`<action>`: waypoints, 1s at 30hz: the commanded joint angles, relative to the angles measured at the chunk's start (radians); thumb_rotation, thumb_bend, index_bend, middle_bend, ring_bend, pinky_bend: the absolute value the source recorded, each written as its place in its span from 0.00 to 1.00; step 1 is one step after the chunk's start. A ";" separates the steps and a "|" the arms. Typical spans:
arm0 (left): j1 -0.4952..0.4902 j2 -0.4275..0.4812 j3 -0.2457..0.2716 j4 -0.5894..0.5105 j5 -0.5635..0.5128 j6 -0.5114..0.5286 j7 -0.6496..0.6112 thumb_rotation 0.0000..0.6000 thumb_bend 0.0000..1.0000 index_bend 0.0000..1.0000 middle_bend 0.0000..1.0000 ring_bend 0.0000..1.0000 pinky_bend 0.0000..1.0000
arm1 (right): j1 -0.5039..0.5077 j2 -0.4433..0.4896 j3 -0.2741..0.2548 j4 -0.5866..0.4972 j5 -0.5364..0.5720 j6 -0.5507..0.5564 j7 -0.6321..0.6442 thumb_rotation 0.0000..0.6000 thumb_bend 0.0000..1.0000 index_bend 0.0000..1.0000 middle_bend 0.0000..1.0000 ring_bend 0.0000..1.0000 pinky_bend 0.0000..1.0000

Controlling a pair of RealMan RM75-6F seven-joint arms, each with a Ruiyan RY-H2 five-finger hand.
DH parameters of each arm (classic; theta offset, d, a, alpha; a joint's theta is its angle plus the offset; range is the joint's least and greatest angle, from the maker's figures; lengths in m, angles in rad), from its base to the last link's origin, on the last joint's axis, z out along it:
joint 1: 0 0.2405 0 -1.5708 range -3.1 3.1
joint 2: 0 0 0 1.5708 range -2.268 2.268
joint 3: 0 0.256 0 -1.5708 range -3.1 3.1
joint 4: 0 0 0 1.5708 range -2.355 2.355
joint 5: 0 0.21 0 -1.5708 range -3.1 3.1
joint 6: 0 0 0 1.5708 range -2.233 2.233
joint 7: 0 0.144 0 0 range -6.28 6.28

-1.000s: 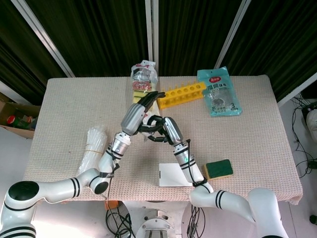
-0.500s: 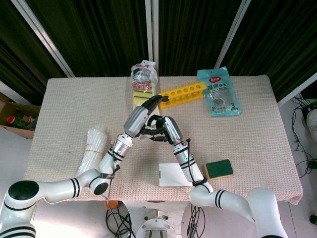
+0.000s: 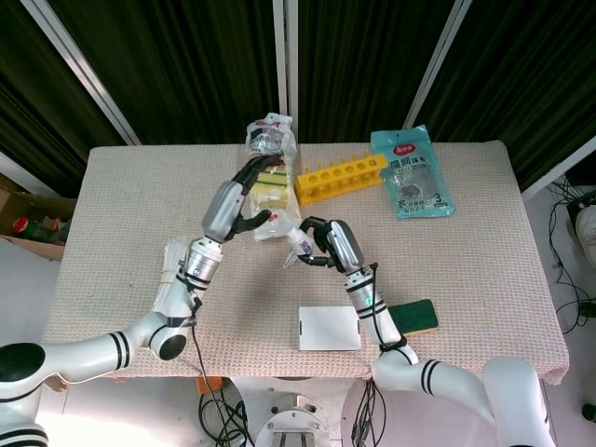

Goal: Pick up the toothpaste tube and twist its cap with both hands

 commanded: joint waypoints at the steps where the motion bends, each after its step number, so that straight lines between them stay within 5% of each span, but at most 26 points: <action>1: 0.055 0.064 -0.002 -0.016 -0.029 0.035 0.058 0.00 0.00 0.11 0.16 0.10 0.19 | -0.042 0.051 -0.031 -0.002 -0.024 0.045 -0.069 1.00 0.55 1.00 0.95 0.87 0.98; 7: 0.179 0.205 0.072 -0.013 -0.064 0.066 0.212 0.00 0.00 0.11 0.15 0.10 0.19 | -0.128 0.170 -0.077 -0.014 -0.011 0.086 -0.346 1.00 0.53 1.00 0.95 0.87 0.98; 15: 0.293 0.311 0.198 0.029 -0.038 0.055 0.292 0.00 0.00 0.11 0.15 0.10 0.19 | -0.210 0.378 -0.137 -0.177 0.046 0.032 -0.707 1.00 0.49 0.99 0.94 0.84 0.94; 17: 0.309 0.323 0.226 0.039 -0.023 0.053 0.324 0.00 0.00 0.11 0.15 0.10 0.19 | -0.215 0.435 -0.165 -0.237 0.073 -0.036 -0.774 1.00 0.40 0.83 0.79 0.66 0.77; 19: 0.324 0.331 0.245 0.037 -0.016 0.052 0.351 0.00 0.00 0.11 0.15 0.10 0.19 | -0.206 0.503 -0.185 -0.316 0.121 -0.142 -0.795 1.00 0.23 0.42 0.39 0.25 0.37; 21: 0.338 0.338 0.254 0.024 -0.017 0.053 0.357 0.00 0.00 0.11 0.15 0.10 0.19 | -0.196 0.543 -0.186 -0.359 0.167 -0.205 -0.820 1.00 0.08 0.11 0.09 0.03 0.08; 22: 0.347 0.343 0.257 0.014 -0.018 0.055 0.358 0.00 0.00 0.11 0.15 0.10 0.19 | -0.192 0.554 -0.184 -0.375 0.186 -0.224 -0.832 1.00 0.03 0.02 0.02 0.00 0.01; 30: 0.396 0.373 0.274 -0.041 -0.015 0.083 0.391 0.00 0.00 0.11 0.15 0.10 0.19 | -0.216 0.575 -0.178 -0.413 0.162 -0.183 -0.788 1.00 0.00 0.00 0.00 0.00 0.00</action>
